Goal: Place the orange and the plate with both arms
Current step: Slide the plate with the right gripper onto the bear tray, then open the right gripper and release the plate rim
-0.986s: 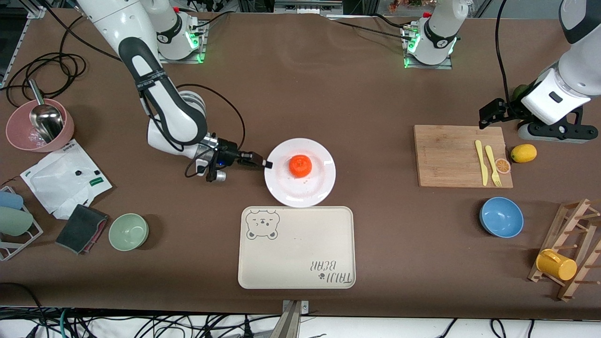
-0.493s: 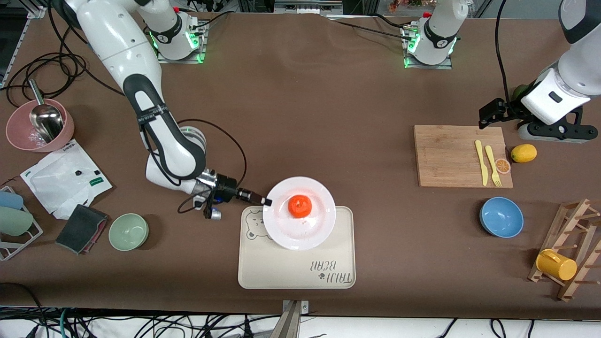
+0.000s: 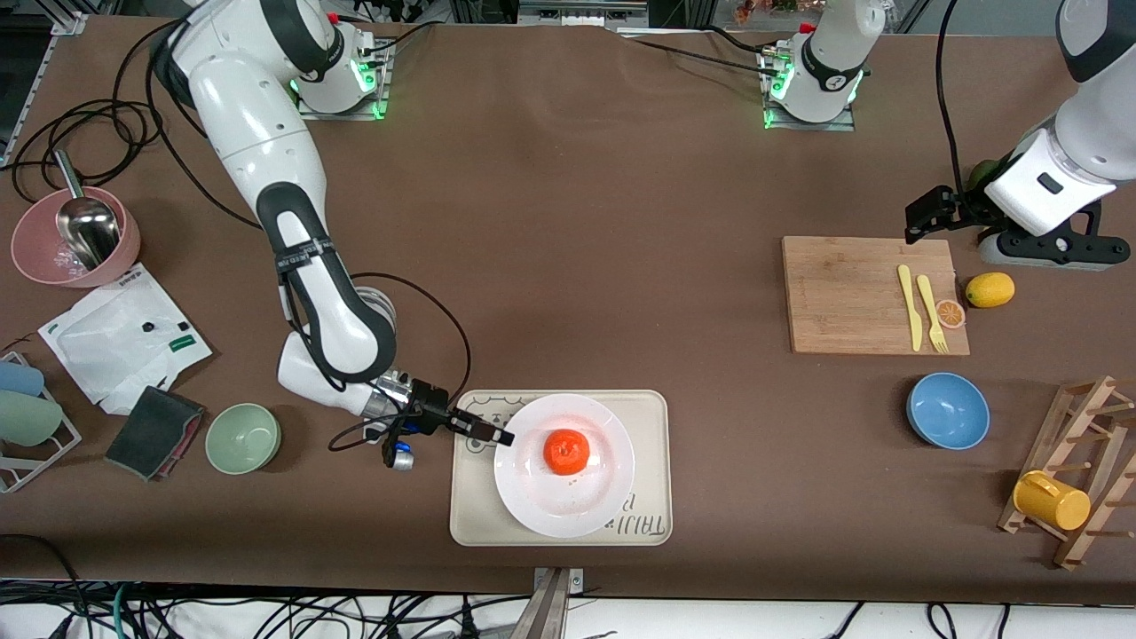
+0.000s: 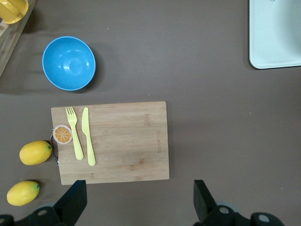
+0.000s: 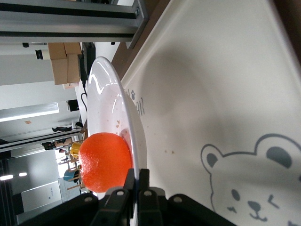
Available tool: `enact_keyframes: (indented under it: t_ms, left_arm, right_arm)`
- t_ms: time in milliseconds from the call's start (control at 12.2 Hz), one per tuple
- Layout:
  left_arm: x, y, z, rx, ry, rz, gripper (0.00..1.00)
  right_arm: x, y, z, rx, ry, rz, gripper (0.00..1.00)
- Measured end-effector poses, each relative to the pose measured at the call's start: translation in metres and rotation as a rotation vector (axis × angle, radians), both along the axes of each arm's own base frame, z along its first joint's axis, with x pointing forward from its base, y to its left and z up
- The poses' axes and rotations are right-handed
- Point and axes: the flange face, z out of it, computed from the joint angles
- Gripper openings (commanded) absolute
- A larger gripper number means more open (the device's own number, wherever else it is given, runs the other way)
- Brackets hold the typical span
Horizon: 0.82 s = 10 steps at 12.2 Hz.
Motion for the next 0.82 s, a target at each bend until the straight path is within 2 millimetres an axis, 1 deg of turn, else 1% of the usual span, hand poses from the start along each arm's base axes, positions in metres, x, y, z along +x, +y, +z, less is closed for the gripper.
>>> enact_keyframes:
  t_ms: [164,329,493,575,740,822]
  left_arm:
    - [0.0,0.0,0.0,0.0,0.0,0.0,1.0]
    - [0.0,0.0,0.0,0.0,0.0,0.001,1.0]
    - [0.001,0.005,0.002,0.0,-0.005,0.01,1.0]
    - [0.001,0.008,0.004,0.0,-0.008,0.014,1.0]
    - [0.001,0.008,0.004,0.0,-0.006,0.015,1.0]
    - [0.001,0.008,0.003,0.0,-0.004,0.014,1.0]
  right_arm:
    - [-0.001,0.007,-0.017,-0.032,-0.004,0.015,0.0]
    - [-0.007,0.02,-0.022,-0.046,-0.006,0.035,0.0]
    - [-0.009,0.024,-0.024,-0.052,-0.006,0.041,0.0]
    - [-0.008,0.021,-0.025,-0.057,-0.008,0.039,0.05]
    - [-0.004,0.012,-0.025,-0.072,-0.013,0.03,0.24]
    - [-0.003,0.009,-0.025,-0.076,-0.015,0.028,0.31]
